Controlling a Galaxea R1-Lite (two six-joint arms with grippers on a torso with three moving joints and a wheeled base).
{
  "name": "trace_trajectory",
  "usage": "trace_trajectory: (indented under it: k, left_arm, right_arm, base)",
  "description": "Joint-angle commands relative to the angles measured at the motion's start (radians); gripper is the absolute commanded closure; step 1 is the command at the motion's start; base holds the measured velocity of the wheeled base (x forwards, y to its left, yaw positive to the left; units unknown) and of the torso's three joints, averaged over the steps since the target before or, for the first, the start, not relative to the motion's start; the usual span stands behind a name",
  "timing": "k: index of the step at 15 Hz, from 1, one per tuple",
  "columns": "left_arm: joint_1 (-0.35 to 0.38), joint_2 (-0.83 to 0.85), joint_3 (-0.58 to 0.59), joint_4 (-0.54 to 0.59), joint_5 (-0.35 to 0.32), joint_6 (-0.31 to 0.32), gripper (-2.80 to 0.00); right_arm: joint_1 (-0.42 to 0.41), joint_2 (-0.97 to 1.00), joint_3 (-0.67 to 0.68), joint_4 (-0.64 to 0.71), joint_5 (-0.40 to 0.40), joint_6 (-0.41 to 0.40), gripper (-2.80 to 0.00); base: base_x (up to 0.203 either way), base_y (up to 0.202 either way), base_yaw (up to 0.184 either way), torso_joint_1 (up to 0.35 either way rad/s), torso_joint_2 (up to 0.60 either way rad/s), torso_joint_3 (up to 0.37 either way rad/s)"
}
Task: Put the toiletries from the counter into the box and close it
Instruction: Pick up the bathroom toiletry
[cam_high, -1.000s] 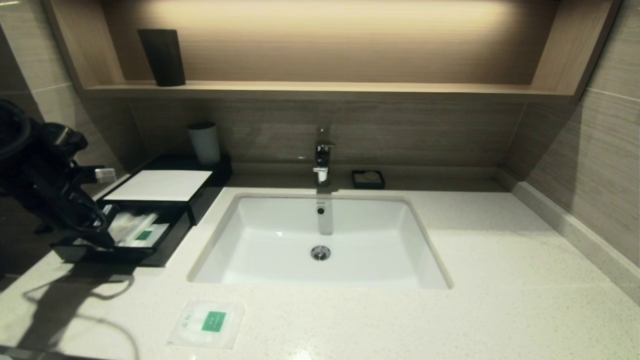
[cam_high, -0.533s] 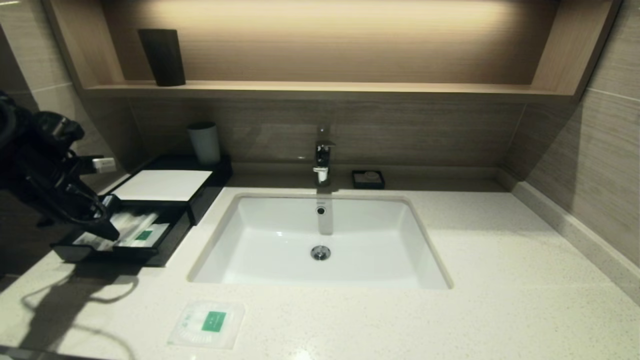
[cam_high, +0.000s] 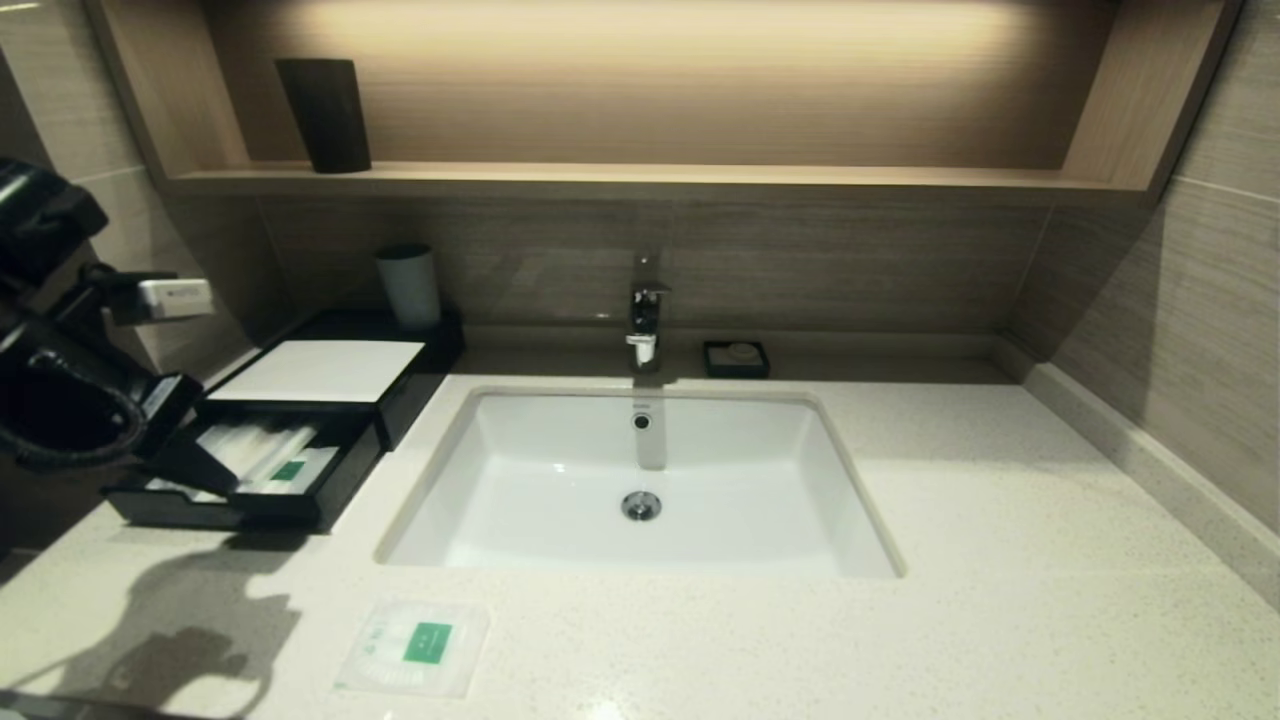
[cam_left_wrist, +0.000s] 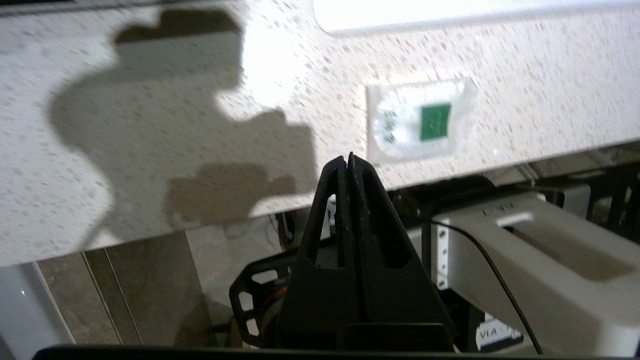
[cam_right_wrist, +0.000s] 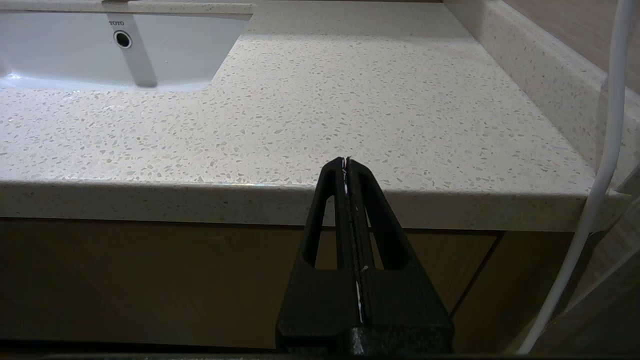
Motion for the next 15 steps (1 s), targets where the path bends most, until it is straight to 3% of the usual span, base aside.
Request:
trace_trajectory:
  k: [1,3,7,9,12,15]
  left_arm:
    - [-0.075,-0.076,0.031,0.041,-0.006,-0.002,0.00]
    - [-0.158,-0.108,0.087,0.069,-0.011,-0.037,0.00]
    - [-0.279,-0.112,0.157,0.071,-0.013,-0.193,0.00]
    - [-0.348,-0.109,0.179,0.059,-0.001,-0.235,0.00]
    - [-0.414,-0.047,0.184,0.017,0.056,-0.306,0.00]
    - [-0.473,-0.010,0.202,-0.055,0.187,-0.366,0.00]
  right_arm:
    - [0.000,0.000,0.000,0.001,0.000,0.000,0.00]
    - [0.000,0.000,0.000,0.000,0.000,0.000,0.00]
    - [0.000,0.000,0.000,0.000,0.000,0.000,0.00]
    - [0.000,0.000,0.000,0.000,0.000,0.000,0.00]
    - [0.000,0.000,0.000,0.000,0.000,0.000,0.00]
    - [0.000,0.000,0.000,0.000,0.000,0.000,0.00]
  base:
    - [0.000,0.000,0.000,0.000,0.00,0.000]
    - [0.000,0.000,0.000,0.000,0.00,0.000]
    - [0.000,0.000,0.000,0.000,0.00,0.000]
    - [0.000,0.000,0.000,0.000,0.00,0.000]
    - [0.000,0.000,0.000,0.000,0.00,0.000]
    - [0.000,0.000,0.000,0.000,0.00,0.000]
